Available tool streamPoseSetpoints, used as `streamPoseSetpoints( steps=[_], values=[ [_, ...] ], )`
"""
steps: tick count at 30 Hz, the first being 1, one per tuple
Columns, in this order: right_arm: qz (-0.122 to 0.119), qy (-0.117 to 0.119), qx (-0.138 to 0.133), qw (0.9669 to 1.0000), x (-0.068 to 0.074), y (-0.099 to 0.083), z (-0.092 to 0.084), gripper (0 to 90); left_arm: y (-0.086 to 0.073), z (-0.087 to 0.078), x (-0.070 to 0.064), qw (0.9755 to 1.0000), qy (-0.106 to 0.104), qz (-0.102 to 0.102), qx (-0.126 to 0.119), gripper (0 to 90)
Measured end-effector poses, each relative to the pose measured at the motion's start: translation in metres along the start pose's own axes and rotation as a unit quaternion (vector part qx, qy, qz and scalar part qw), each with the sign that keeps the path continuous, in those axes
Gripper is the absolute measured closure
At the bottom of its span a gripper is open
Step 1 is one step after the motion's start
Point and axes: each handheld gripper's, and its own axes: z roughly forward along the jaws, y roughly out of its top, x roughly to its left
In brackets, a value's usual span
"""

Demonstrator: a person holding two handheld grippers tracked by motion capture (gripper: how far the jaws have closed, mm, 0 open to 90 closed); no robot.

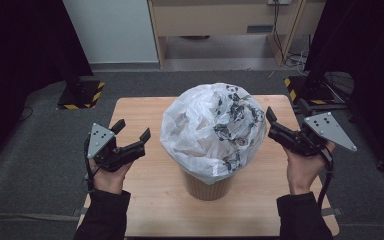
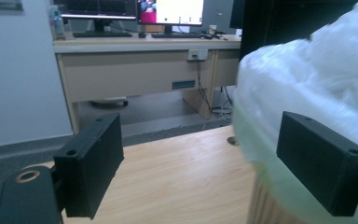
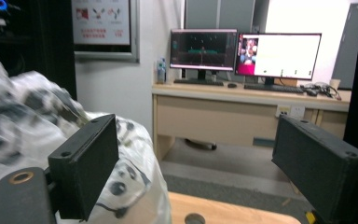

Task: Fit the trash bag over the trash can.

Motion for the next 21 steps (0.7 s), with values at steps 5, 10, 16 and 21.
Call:
streamPoseSetpoints(
  steps=[5,10,16,21],
  values=[
    [-0.007,-0.007,0.020,0.9997,-0.004,-0.013,0.014,14.7,0.005,0.013,-0.012,0.9999,-0.006,0.012,0.006,14.1],
    [-0.017,-0.008,0.043,0.9989,-0.003,-0.024,0.031,14.9,0.004,0.035,-0.015,0.9995,0.005,0.016,0.025,14.1],
    [-0.027,-0.009,0.073,0.9969,0.000,-0.038,0.048,15.1,-0.006,0.053,-0.010,0.9984,0.025,0.004,0.051,14.2],
    [-0.021,-0.009,0.090,0.9957,0.001,-0.053,0.053,15.6,-0.015,0.056,-0.007,0.9974,0.030,0.001,0.066,14.2]
  ],
)
